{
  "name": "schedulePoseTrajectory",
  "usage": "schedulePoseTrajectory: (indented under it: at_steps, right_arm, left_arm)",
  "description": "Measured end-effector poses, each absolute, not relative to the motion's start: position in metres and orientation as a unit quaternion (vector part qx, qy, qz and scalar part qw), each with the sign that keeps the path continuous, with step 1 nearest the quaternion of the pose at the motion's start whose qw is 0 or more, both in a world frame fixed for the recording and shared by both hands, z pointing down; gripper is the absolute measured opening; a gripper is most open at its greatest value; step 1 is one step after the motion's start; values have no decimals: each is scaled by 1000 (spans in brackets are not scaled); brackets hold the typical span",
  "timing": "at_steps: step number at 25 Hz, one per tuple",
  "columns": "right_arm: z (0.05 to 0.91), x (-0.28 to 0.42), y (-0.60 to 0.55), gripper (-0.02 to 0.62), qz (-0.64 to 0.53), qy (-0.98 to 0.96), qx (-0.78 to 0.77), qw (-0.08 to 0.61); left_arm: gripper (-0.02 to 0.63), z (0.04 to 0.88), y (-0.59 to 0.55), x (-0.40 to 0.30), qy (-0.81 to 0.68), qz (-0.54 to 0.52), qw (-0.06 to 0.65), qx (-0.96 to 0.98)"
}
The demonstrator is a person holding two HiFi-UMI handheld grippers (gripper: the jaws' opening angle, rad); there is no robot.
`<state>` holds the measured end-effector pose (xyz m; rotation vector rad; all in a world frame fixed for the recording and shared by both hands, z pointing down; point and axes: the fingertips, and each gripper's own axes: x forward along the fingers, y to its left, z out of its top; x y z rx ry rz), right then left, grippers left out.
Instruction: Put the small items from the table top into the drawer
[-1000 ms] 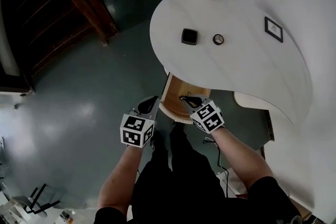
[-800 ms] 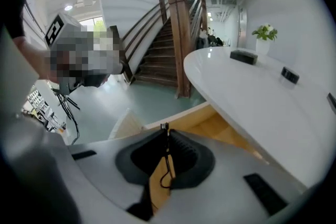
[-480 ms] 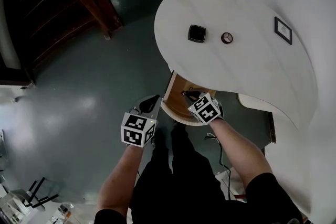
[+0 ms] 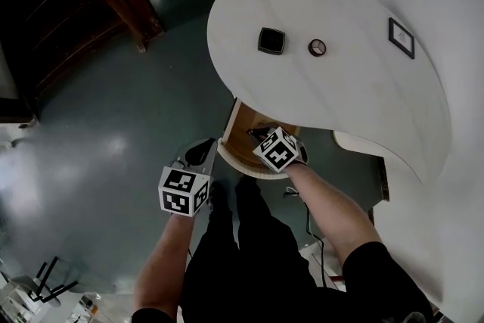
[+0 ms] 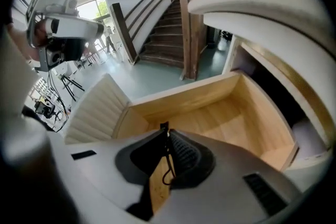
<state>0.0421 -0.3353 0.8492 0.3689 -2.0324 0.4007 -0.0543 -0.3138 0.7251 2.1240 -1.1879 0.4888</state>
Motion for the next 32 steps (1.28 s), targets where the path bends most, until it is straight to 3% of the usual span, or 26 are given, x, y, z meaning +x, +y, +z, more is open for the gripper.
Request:
schedulePoseTrajectory:
  at_steps: [14, 32]
  right_arm:
    - [827, 44, -331, 29, 158, -839, 172, 492]
    - [696, 53, -272, 29, 204, -844, 311, 386]
  left_arm:
    - [11, 705, -299, -61, -461, 175, 317, 810]
    - [11, 611, -251, -81, -438, 147, 273, 844]
